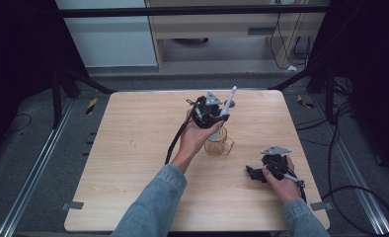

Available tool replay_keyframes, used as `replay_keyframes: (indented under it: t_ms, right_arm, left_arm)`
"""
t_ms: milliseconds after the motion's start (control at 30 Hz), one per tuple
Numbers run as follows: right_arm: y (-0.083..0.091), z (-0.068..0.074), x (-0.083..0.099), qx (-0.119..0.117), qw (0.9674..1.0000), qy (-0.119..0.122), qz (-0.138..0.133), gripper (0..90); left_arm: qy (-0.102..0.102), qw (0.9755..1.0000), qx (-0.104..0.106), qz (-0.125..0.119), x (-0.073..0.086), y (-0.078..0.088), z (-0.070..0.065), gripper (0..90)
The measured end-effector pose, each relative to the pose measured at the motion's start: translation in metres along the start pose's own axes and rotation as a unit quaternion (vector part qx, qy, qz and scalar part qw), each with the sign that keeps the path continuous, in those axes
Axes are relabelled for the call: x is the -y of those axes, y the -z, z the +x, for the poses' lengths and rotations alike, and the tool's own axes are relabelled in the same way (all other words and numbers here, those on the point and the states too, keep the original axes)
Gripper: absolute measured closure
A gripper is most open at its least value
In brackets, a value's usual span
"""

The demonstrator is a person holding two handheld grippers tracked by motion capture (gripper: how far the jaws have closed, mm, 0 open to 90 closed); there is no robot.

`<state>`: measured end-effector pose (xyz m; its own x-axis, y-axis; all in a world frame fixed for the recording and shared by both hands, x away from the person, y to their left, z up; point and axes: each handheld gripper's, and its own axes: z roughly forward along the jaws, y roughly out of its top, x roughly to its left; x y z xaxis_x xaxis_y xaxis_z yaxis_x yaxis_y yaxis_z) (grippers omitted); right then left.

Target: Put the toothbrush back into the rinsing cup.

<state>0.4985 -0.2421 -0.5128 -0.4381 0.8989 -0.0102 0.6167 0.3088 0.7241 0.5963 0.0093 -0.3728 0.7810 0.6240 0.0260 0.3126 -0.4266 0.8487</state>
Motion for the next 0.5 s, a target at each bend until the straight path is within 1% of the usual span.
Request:
replay_keyframes:
  t_ms: [133, 500]
  right_arm:
    - [0.0000, 0.0000, 0.0000, 0.000, 1.0000, 0.000, 0.000, 0.4]
    - [0.0000, 0.0001, 0.0000, 0.000, 1.0000, 0.000, 0.000, 0.4]
  left_arm:
    - [0.001, 1.0000, -0.002, -0.001, 0.0008, -0.0005, 0.0001, 67.1]
    - [0.002, 1.0000, -0.003, 0.005, 0.0065, -0.0055, -0.0002, 67.1]
